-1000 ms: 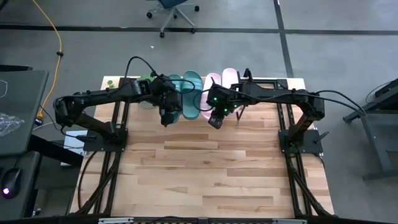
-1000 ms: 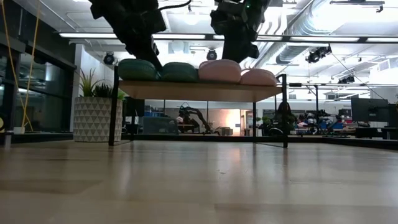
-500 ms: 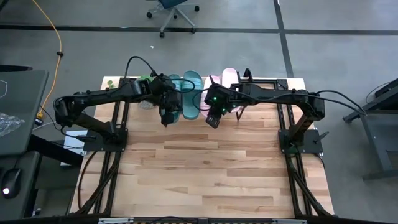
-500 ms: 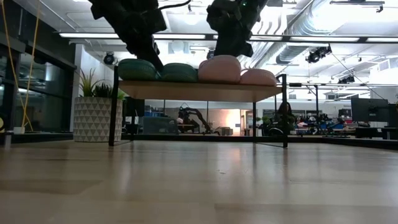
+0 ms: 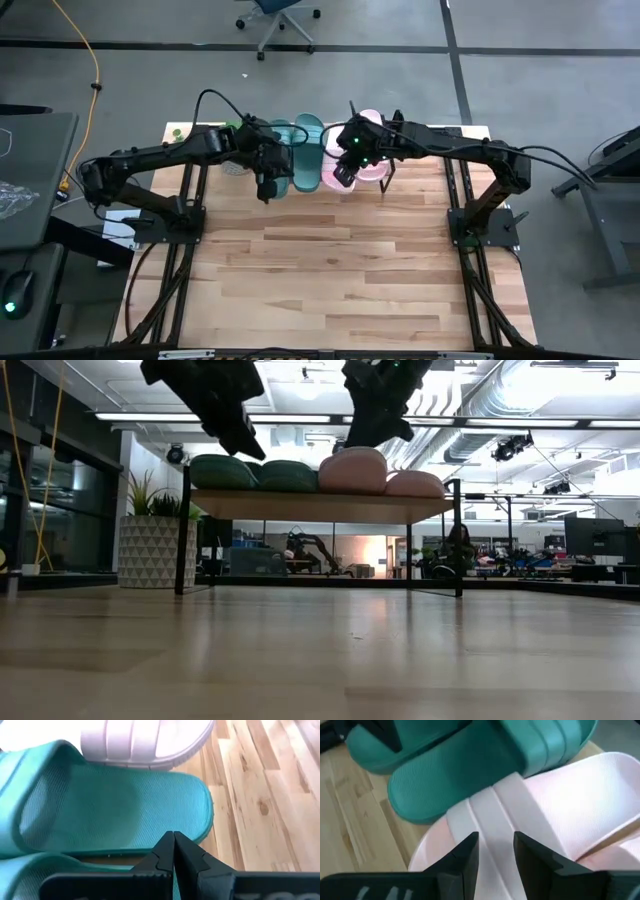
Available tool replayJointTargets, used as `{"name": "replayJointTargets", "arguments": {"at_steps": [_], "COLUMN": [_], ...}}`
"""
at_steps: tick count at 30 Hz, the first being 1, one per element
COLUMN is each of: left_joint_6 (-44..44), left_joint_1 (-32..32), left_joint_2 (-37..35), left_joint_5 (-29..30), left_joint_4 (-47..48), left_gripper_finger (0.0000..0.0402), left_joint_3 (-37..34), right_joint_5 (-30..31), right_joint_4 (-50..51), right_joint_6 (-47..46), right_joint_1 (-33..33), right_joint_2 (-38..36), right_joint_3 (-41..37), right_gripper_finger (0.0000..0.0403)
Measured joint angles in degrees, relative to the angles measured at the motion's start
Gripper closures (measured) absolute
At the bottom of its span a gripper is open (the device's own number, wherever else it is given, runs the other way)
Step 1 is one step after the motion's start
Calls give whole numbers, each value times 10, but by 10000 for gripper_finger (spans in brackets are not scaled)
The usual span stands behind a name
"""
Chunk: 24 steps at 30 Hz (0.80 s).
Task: Pick and place slides into the shelf
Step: Return to Home Position
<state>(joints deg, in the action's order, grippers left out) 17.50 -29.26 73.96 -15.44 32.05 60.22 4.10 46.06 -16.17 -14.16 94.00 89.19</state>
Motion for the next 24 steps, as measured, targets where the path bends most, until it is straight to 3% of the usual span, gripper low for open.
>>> {"name": "replayJointTargets", "arguments": {"at_steps": [19,24], "left_joint_6": [-13,-15], "left_joint_1": [0,0], "left_joint_2": [-2,-2], "left_joint_5": [-22,-22], "left_joint_4": [-25,-25], "left_gripper_finger": [401,402], "left_joint_3": [0,0], "right_joint_5": [-48,-47], "right_joint_4": [30,-24], "right_joint_6": [-3,6], "right_joint_1": [-55,-48], "right_joint_2": [13,22], "right_joint_3": [0,-1], "right_gripper_finger": [289,289]}}
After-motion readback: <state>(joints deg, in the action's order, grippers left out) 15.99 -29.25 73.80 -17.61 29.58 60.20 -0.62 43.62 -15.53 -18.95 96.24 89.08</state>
